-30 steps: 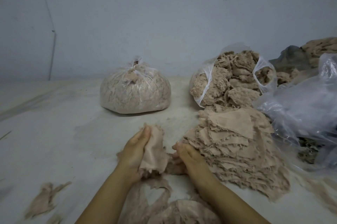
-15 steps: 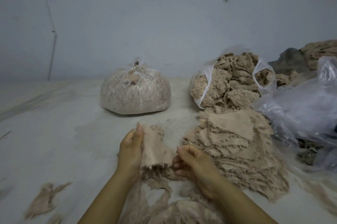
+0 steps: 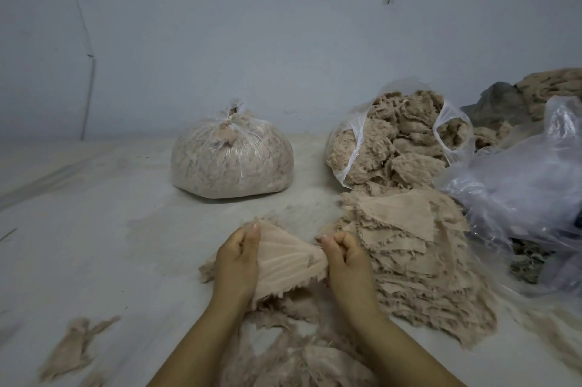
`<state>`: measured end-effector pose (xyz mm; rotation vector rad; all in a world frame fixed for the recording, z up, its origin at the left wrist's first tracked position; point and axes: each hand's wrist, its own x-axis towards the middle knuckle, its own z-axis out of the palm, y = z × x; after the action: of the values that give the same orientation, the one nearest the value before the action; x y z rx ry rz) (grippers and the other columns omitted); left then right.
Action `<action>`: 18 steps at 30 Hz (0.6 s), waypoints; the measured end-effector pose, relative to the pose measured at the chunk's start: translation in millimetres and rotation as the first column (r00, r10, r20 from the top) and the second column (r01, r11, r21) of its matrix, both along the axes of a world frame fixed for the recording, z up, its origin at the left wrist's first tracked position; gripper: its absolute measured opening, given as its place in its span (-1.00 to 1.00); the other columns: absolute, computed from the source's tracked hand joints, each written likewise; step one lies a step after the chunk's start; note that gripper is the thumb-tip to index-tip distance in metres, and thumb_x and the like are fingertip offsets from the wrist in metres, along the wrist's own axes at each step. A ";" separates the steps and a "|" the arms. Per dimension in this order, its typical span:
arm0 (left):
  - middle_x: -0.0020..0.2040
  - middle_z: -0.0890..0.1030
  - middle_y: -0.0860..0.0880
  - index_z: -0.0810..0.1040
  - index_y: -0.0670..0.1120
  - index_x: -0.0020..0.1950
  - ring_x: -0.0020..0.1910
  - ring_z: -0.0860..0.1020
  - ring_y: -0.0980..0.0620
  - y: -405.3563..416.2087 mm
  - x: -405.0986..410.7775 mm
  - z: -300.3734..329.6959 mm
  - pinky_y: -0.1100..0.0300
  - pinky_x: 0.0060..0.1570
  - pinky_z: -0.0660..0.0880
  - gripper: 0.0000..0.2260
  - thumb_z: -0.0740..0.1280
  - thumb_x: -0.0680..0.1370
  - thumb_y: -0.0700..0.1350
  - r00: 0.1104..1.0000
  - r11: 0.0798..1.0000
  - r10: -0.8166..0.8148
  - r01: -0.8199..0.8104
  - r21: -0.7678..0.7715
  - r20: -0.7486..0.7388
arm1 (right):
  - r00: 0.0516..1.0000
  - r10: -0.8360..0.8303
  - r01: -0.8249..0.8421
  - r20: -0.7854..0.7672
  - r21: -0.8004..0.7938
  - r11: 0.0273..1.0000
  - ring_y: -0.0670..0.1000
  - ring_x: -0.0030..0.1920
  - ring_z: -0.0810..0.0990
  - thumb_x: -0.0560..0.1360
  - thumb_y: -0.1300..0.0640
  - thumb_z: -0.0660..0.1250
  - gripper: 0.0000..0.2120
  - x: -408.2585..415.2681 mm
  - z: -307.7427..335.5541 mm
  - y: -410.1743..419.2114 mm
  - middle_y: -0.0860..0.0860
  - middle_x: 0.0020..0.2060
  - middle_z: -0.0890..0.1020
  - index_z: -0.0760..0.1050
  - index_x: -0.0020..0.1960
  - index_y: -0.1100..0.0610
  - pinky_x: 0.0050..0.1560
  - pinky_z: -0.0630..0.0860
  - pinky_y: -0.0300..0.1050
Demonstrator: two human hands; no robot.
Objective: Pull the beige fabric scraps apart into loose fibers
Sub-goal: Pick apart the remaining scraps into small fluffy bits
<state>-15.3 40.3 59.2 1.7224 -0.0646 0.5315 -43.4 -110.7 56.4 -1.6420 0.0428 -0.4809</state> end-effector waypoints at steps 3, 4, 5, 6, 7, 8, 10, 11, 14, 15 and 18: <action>-0.55 0.31 0.13 0.27 -0.03 -0.41 -0.53 0.29 0.21 -1.4 -0.4 -0.8 0.35 -0.51 0.24 -0.61 0.18 0.61 -0.01 1.000 0.999 -0.005 0.004 0.047 0.023 | 0.996 -0.094 0.093 -0.002 -0.082 0.992 -0.01 -0.32 0.43 0.60 0.08 0.20 -0.77 1.9 1.4 -5.6 0.03 -0.34 0.50 0.41 -0.19 0.15 -0.30 0.36 -0.09; -0.53 0.31 0.12 0.27 -0.03 -0.40 -0.52 0.29 0.20 -3.2 -1.0 -1.3 0.34 -0.49 0.24 -0.62 0.18 0.61 -0.01 0.999 0.999 -0.012 0.011 0.046 0.034 | 0.994 -0.104 0.101 -0.041 -0.061 0.993 0.00 -0.30 0.44 0.62 0.06 0.16 -0.75 3.0 2.3 -5.5 0.02 -0.33 0.49 0.40 -0.19 0.14 -0.30 0.36 -0.12; -0.51 0.32 0.12 0.27 -0.04 -0.39 -0.50 0.29 0.20 -5.6 -2.5 -1.4 0.32 -0.48 0.25 -0.63 0.17 0.61 -0.01 0.999 0.999 -0.019 0.017 0.044 0.045 | 0.990 -0.092 0.091 -0.105 -0.012 0.996 0.04 -0.27 0.47 0.63 0.01 0.13 -0.70 3.7 3.2 -3.2 0.06 -0.31 0.50 0.41 -0.18 0.17 -0.28 0.38 -0.11; -0.49 0.34 0.11 0.30 -0.06 -0.38 -0.48 0.30 0.20 -8.4 -3.1 -1.6 0.29 -0.45 0.27 -0.64 0.17 0.62 -0.01 0.998 0.999 -0.023 0.021 0.041 0.057 | 0.983 -0.043 0.054 -0.179 0.056 0.997 0.11 -0.22 0.54 0.63 -0.05 0.09 -0.62 4.9 4.4 -0.3 0.13 -0.26 0.55 0.45 -0.13 0.22 -0.21 0.47 -0.05; -0.46 0.36 0.09 0.34 -0.10 -0.35 -0.47 0.32 0.19 -11.6 -3.4 -1.4 0.27 -0.42 0.29 -0.64 0.16 0.62 -0.02 0.997 0.999 -0.026 0.023 0.043 0.068 | 0.967 0.047 -0.012 -0.250 0.138 0.990 0.21 -0.14 0.60 0.62 -0.11 0.09 -0.54 5.9 4.7 3.2 0.22 -0.17 0.61 0.50 -0.04 0.28 -0.10 0.55 0.05; -0.43 0.40 0.05 0.38 -0.15 -0.32 -0.45 0.34 0.18 -14.2 -3.4 -1.1 0.26 -0.40 0.31 -0.65 0.15 0.62 -0.02 0.997 0.998 -0.027 0.023 0.053 0.076 | 0.946 0.142 -0.073 -0.292 0.236 0.969 0.27 -0.10 0.62 0.61 -0.12 0.15 -0.54 5.2 4.9 6.2 0.26 -0.12 0.64 0.52 0.03 0.31 -0.06 0.59 0.14; -0.40 0.45 -0.02 0.43 -0.19 -0.26 -0.44 0.38 0.18 -17.3 -2.4 -0.3 0.25 -0.39 0.32 -0.66 0.14 0.62 -0.02 0.996 0.997 -0.024 0.017 0.078 0.087 | 0.928 0.232 -0.118 -0.290 0.361 0.925 0.16 -0.32 0.62 0.54 0.03 0.33 -0.70 1.2 6.6 9.6 0.19 -0.29 0.65 0.55 -0.07 0.30 -0.31 0.59 -0.03; -0.39 0.47 -0.04 0.44 -0.18 -0.25 -0.43 0.39 0.18 -17.7 -1.9 0.1 0.24 -0.38 0.33 -0.67 0.14 0.62 -0.02 0.996 0.995 -0.021 0.012 0.097 0.091 | 0.944 0.199 -0.102 -0.265 0.339 0.935 0.06 -0.38 0.57 0.51 0.10 0.37 -0.79 2.2 7.0 8.0 0.12 -0.36 0.62 0.54 -0.15 0.25 -0.37 0.51 -0.12; -0.42 0.48 0.04 0.43 -0.10 -0.30 -0.44 0.41 0.23 -16.0 0.3 3.2 0.32 -0.41 0.32 -0.68 0.15 0.63 -0.03 0.995 0.987 -0.015 -0.002 0.162 0.103 | 0.993 0.024 -0.007 -0.114 0.148 0.989 -0.06 -0.39 0.53 0.49 0.16 0.40 -0.82 10.5 20.5 -2.7 -0.01 -0.43 0.59 0.52 -0.27 0.16 -0.34 0.46 -0.17; -0.46 0.45 0.08 0.40 -0.05 -0.33 -0.46 0.40 0.23 -15.5 1.7 5.0 0.34 -0.43 0.31 -0.67 0.15 0.63 -0.03 0.995 0.985 -0.022 0.005 0.170 0.097 | 0.998 0.007 0.002 -0.063 0.136 0.991 -0.09 -0.42 0.52 0.47 0.17 0.41 -0.83 13.6 30.3 -7.0 -0.03 -0.45 0.59 0.53 -0.27 0.17 -0.37 0.45 -0.22; -0.55 0.42 0.08 0.39 -0.06 -0.34 -0.53 0.36 0.17 -10.4 9.0 10.3 0.26 -0.41 0.35 -0.66 0.14 0.64 -0.03 0.996 0.988 -0.082 0.078 0.135 0.024 | 0.994 -0.104 0.105 -0.011 0.149 0.983 -0.01 -0.43 0.51 0.46 0.14 0.42 -0.80 31.3 60.6 -36.8 0.08 -0.41 0.59 0.56 -0.21 0.28 -0.41 0.46 -0.25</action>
<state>-6.3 29.9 69.5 1.8347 -0.1935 0.5031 -12.1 -147.5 116.9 -1.4984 0.1643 -0.5425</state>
